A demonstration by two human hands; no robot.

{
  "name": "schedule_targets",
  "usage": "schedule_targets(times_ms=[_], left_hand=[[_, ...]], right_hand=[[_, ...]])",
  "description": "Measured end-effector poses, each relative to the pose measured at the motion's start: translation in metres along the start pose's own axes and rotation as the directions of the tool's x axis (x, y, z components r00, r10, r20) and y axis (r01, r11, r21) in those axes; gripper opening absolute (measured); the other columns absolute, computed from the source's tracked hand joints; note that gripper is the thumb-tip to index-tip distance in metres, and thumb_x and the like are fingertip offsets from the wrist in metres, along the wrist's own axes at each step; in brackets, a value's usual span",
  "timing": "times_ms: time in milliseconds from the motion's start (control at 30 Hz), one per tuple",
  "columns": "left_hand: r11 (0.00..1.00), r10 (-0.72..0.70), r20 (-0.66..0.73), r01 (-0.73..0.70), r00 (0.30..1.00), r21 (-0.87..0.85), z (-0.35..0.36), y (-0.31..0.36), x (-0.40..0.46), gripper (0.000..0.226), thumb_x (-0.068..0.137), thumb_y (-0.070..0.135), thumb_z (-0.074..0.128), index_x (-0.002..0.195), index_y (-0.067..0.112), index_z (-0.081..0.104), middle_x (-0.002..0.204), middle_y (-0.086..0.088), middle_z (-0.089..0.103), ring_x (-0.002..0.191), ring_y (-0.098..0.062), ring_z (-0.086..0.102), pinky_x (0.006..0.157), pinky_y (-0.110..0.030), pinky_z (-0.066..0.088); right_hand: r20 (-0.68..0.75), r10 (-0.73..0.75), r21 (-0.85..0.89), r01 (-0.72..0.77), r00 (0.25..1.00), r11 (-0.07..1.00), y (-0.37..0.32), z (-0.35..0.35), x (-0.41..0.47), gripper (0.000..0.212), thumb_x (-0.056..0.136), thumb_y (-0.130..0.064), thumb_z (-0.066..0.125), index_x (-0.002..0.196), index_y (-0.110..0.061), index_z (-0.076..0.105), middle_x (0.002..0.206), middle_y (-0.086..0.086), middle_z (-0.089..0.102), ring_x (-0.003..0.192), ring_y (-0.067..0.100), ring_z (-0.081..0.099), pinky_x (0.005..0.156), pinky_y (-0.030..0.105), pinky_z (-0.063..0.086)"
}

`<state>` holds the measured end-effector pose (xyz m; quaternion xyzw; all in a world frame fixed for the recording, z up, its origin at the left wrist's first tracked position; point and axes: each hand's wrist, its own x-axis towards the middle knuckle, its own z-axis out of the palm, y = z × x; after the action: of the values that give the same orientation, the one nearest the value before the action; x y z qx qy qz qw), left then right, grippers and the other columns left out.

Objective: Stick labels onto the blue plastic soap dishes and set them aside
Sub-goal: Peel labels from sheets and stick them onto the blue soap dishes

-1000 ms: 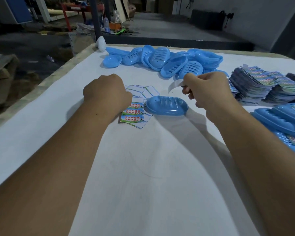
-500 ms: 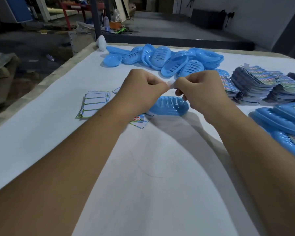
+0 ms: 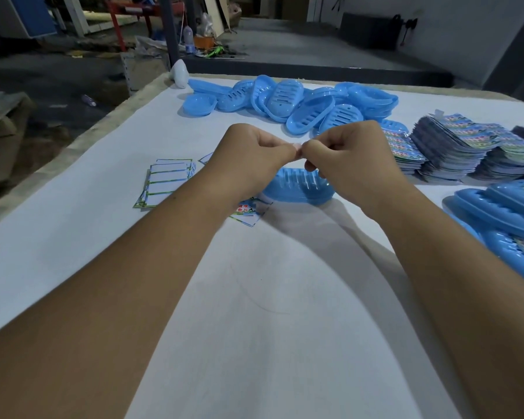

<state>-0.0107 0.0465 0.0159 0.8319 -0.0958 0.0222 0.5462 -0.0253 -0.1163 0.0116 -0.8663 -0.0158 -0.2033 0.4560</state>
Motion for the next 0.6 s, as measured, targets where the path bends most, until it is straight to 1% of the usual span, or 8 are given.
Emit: schedule_targets(times_ms=[100, 167, 300, 333, 400, 500, 600], left_hand=[[1.0, -0.001, -0.023, 0.001, 1.0, 0.011, -0.0003, -0.0001, -0.0001, 0.017, 0.086, 0.042, 0.074, 0.085, 0.027, 0.082, 0.084, 0.012, 0.076, 0.09, -0.002, 0.066, 0.072, -0.022, 0.048], [1.0, -0.005, -0.033, 0.006, 0.999, 0.013, -0.0006, 0.0003, 0.0005, 0.018, 0.086, 0.042, 0.074, 0.088, 0.026, 0.082, 0.088, 0.01, 0.076, 0.091, -0.003, 0.065, 0.072, -0.023, 0.048], [0.999, -0.015, -0.032, 0.016, 0.999, 0.033, -0.0004, 0.0, 0.0017, 0.017, 0.087, 0.042, 0.074, 0.085, 0.026, 0.081, 0.089, 0.009, 0.076, 0.093, -0.006, 0.066, 0.078, -0.027, 0.052], [0.999, -0.015, -0.033, 0.016, 0.999, 0.029, -0.0007, -0.0005, 0.0017, 0.017, 0.086, 0.042, 0.074, 0.084, 0.027, 0.081, 0.086, 0.01, 0.075, 0.091, -0.005, 0.066, 0.077, -0.028, 0.052], [1.0, -0.018, -0.047, 0.019, 0.999, 0.019, -0.0017, -0.0017, 0.0018, 0.019, 0.085, 0.046, 0.075, 0.081, 0.028, 0.081, 0.075, 0.015, 0.071, 0.082, 0.0, 0.063, 0.068, -0.025, 0.047], [0.999, -0.039, -0.079, 0.041, 0.996, 0.019, -0.0035, -0.0024, 0.0028, 0.026, 0.08, 0.054, 0.076, 0.071, 0.03, 0.079, 0.063, 0.022, 0.068, 0.072, 0.006, 0.061, 0.061, -0.023, 0.043], [0.998, -0.061, -0.104, 0.063, 0.993, 0.014, -0.0025, -0.002, 0.0048, 0.027, 0.076, 0.05, 0.079, 0.066, 0.025, 0.075, 0.059, 0.02, 0.065, 0.071, 0.002, 0.061, 0.059, -0.024, 0.044]], right_hand=[[-0.002, -0.013, -0.019, 0.013, 1.0, 1.0, -0.0004, 0.0, -0.0007, 0.024, 0.079, -0.03, 0.064, 0.062, -0.016, 0.074, 0.059, 0.005, 0.068, 0.047, 0.008, 0.048, 0.048, 0.021, 0.04], [-0.002, -0.013, -0.022, 0.013, 1.0, 1.0, -0.0006, 0.0, -0.0009, 0.024, 0.078, -0.029, 0.063, 0.061, -0.017, 0.074, 0.057, 0.004, 0.067, 0.045, 0.007, 0.047, 0.045, 0.02, 0.038], [0.016, -0.009, -0.009, 0.009, 1.0, 1.0, -0.0014, 0.0009, -0.0007, 0.021, 0.082, -0.027, 0.065, 0.068, -0.017, 0.077, 0.064, 0.004, 0.072, 0.05, 0.009, 0.051, 0.051, 0.023, 0.043], [0.022, -0.01, -0.003, 0.01, 1.0, 1.0, -0.0016, 0.0008, -0.0007, 0.021, 0.083, -0.027, 0.065, 0.07, -0.017, 0.078, 0.066, 0.004, 0.073, 0.051, 0.009, 0.052, 0.052, 0.025, 0.044], [0.039, -0.019, 0.011, 0.019, 0.999, 1.0, -0.0027, 0.0006, -0.0016, 0.024, 0.089, -0.028, 0.064, 0.072, -0.016, 0.078, 0.068, 0.004, 0.074, 0.054, 0.012, 0.053, 0.055, 0.028, 0.045], [0.073, -0.049, 0.028, 0.047, 0.996, 0.999, -0.0048, 0.0004, -0.0031, 0.033, 0.098, -0.029, 0.058, 0.074, -0.017, 0.077, 0.067, -0.007, 0.073, 0.058, 0.012, 0.053, 0.052, 0.025, 0.043], [0.09, -0.043, 0.031, 0.04, 0.995, 0.999, -0.0059, 0.0008, -0.0041, 0.034, 0.1, -0.029, 0.057, 0.075, -0.018, 0.077, 0.066, -0.01, 0.072, 0.059, 0.013, 0.054, 0.051, 0.024, 0.043]])
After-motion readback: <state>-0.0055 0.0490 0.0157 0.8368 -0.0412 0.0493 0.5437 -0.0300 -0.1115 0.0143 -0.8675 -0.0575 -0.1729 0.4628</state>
